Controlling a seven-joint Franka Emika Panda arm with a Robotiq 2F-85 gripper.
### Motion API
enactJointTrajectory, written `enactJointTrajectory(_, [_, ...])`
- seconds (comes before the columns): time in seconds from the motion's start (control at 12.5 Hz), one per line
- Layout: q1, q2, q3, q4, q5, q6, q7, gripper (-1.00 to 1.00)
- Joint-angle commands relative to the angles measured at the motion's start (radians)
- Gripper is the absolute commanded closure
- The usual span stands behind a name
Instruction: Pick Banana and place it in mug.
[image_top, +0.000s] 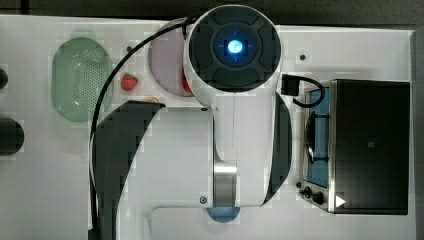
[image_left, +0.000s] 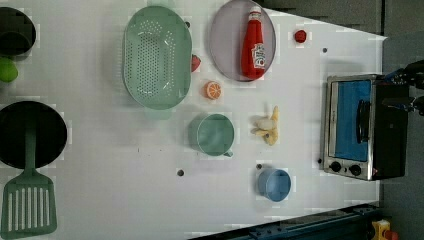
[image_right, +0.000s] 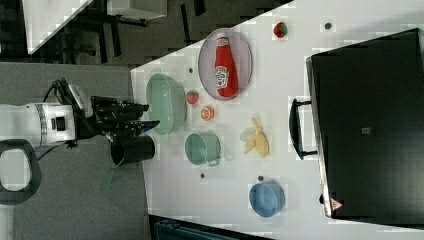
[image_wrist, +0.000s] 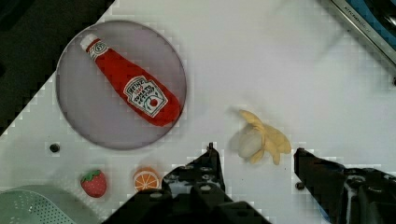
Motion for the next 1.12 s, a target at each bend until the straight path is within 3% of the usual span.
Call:
enactJointTrajectory(0.08, [-0.014, -0.393, -0.053, -0.222, 0.006, -0.248, -0.113, -0.56])
enactJointTrajectory(0.16, [-0.014, -0.389, -0.053, -0.233, 0.006, -0.247, -0.113, -0.93])
enactJointTrajectory(0.24, [-0.014, -0.379, -0.053, -0.251, 0.006, -0.242, -0.114, -1.0])
enactJointTrajectory(0.72, [-0.013, -0.239, -0.052, -0.428, 0.006, 0.082, -0.141, -1.0])
enactJointTrajectory(1.12, [-0.014, -0.055, -0.053, -0.548, 0.006, 0.421, -0.431, -1.0])
